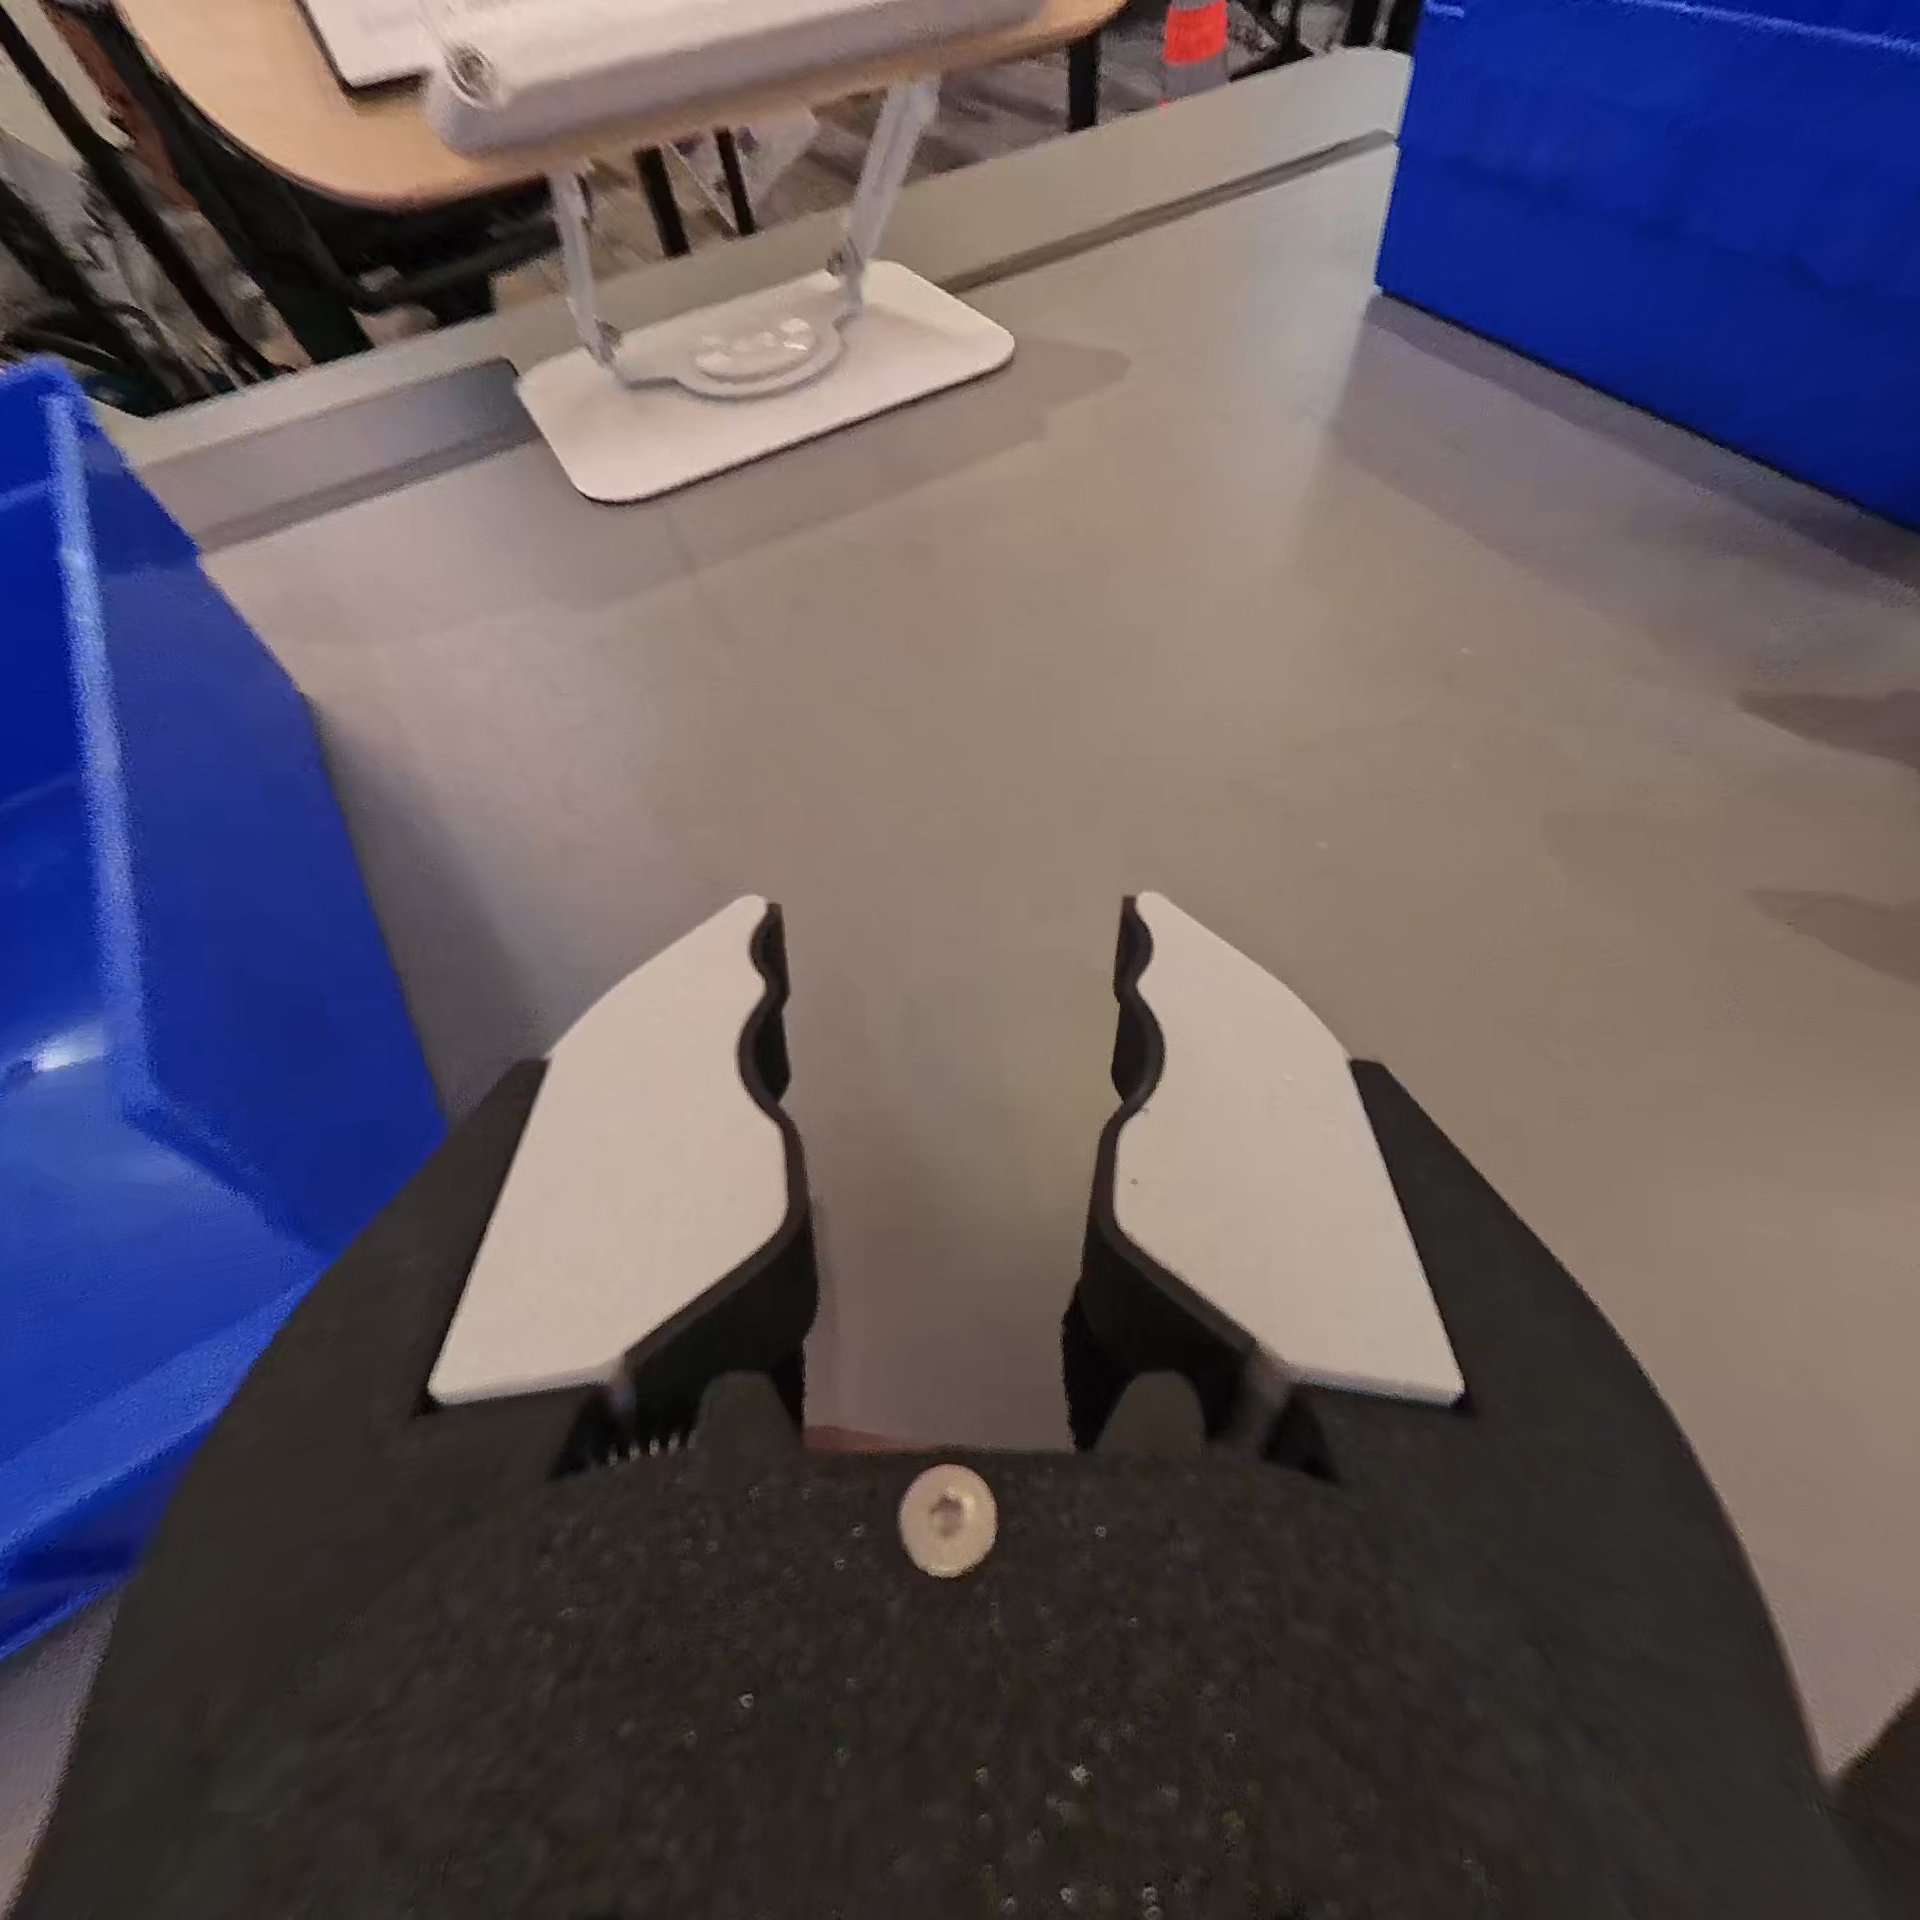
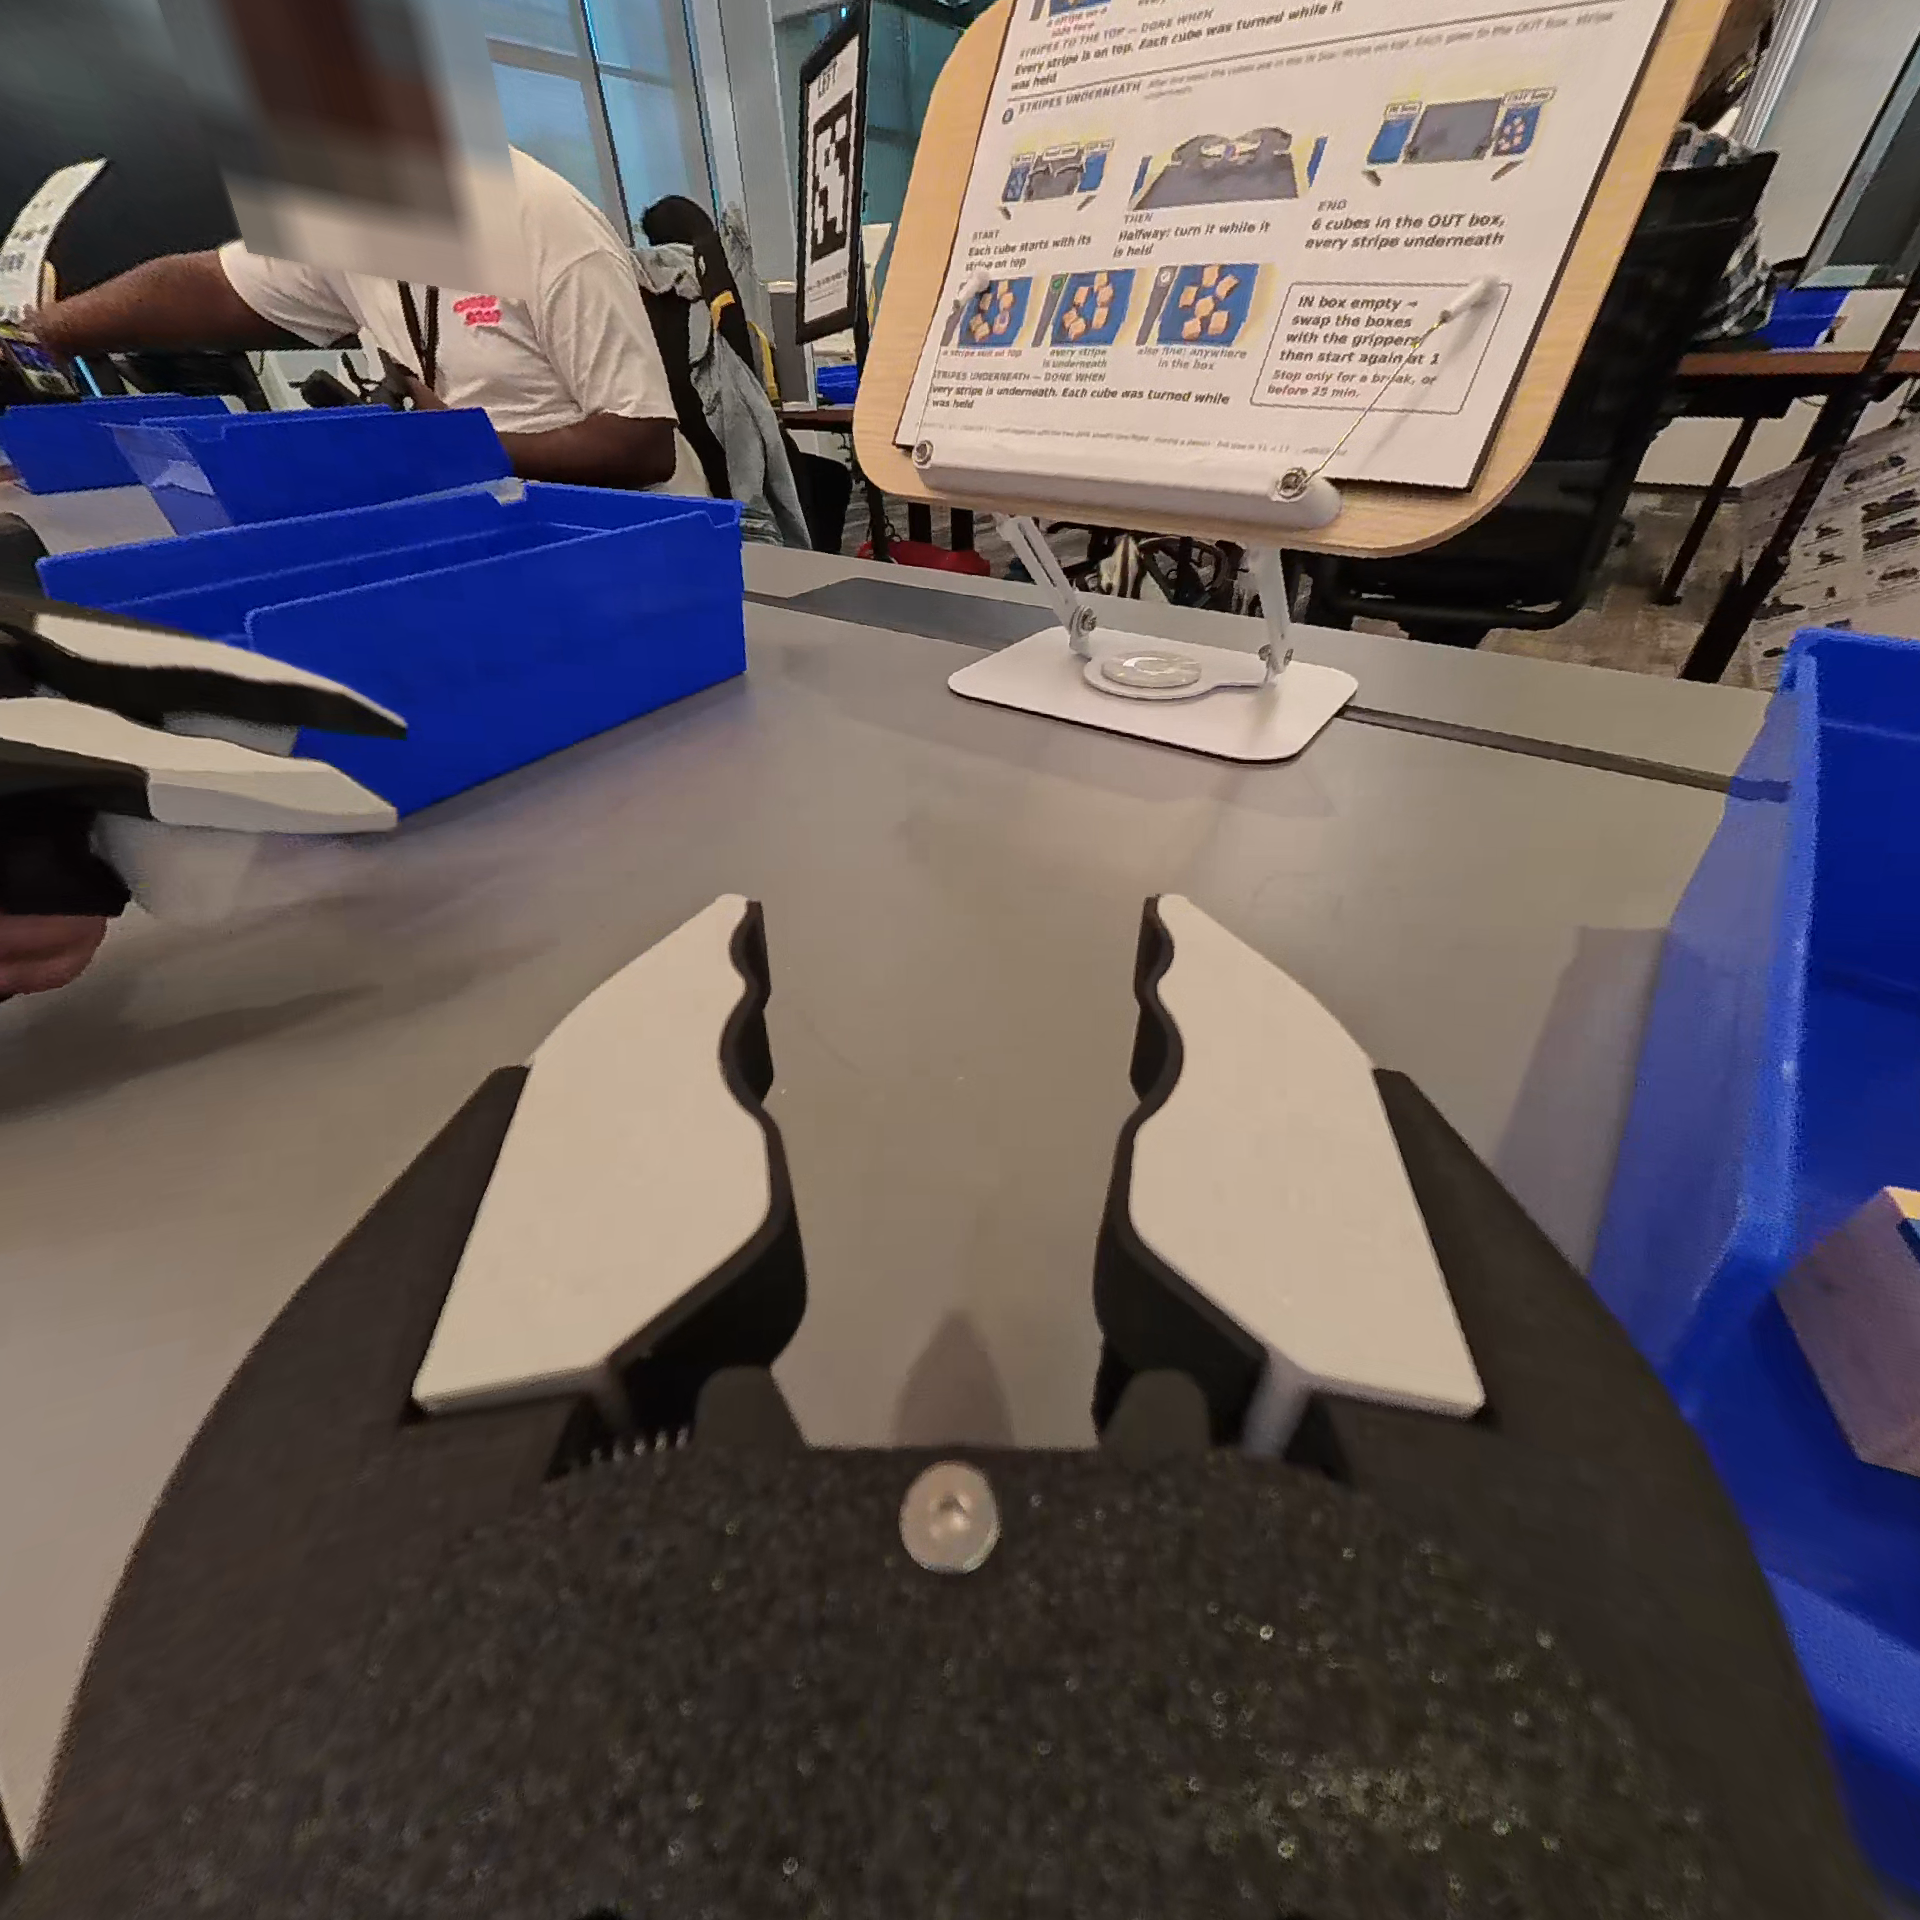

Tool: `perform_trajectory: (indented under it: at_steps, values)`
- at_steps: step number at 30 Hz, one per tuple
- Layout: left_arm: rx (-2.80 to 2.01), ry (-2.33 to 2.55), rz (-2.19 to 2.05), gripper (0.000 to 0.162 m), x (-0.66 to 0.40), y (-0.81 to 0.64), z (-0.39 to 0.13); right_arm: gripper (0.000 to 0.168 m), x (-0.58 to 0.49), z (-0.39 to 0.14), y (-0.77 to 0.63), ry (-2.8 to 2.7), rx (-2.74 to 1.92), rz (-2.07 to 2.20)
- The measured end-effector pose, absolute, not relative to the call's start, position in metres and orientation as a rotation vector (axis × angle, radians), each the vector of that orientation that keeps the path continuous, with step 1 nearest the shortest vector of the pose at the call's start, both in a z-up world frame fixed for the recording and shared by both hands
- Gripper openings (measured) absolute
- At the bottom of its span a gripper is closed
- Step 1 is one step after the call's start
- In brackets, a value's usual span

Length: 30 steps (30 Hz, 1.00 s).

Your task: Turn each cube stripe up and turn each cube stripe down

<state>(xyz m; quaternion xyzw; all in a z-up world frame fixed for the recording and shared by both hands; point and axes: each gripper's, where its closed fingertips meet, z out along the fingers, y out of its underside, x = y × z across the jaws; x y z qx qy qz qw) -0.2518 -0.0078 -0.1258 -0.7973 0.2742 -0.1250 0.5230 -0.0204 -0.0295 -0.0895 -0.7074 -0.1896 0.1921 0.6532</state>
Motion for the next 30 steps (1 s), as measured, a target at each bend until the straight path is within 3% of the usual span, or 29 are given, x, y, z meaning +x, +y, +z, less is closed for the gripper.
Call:
perform_trajectory:
  at_steps: [3,5,12,14,19,22,23,24,26,30]
  values:
    - [-1.977,0.674,-0.453,0.057,-0.239,-0.016,-0.135,0.073,-0.016,-0.088,-0.029,-0.435,-1.599,0.41]
    - [-2.018,0.697,-0.579,0.063,-0.226,-0.025,-0.139,0.082,-0.003,-0.074,-0.031,-0.416,-1.555,0.339]
    - [-1.987,0.898,-0.609,0.078,-0.151,-0.047,-0.15,0.077,0.159,-0.015,-0.076,-0.165,-1.463,-0.176]
    - [-1.93,0.969,-0.721,0.071,-0.095,-0.059,-0.137,0.074,0.214,-0.014,-0.091,-0.1,-1.498,-0.382]
    - [-1.758,1.029,-0.687,0.08,0.055,-0.044,-0.095,0.071,0.267,-0.059,-0.09,0.081,-1.739,-0.326]
    - [-1.816,1.004,-0.721,0.079,0.126,-0.025,-0.106,0.039,0.283,-0.09,-0.084,0.076,-1.842,-0.324]
    - [-1.853,0.968,-0.703,0.091,0.139,-0.016,-0.112,0.04,0.287,-0.097,-0.081,0.091,-1.856,-0.297]
    - [-1.869,0.933,-0.643,0.092,0.144,-0.005,-0.116,0.042,0.288,-0.103,-0.077,0.104,-1.869,-0.242]
    - [-1.896,0.856,-0.56,0.07,0.142,0.014,-0.12,0.045,0.285,-0.116,-0.069,0.127,-1.9,-0.128]
    - [-1.953,0.775,-0.524,0.043,0.125,0.029,-0.12,0.043,0.29,-0.129,-0.052,0.174,-1.941,-0.093]
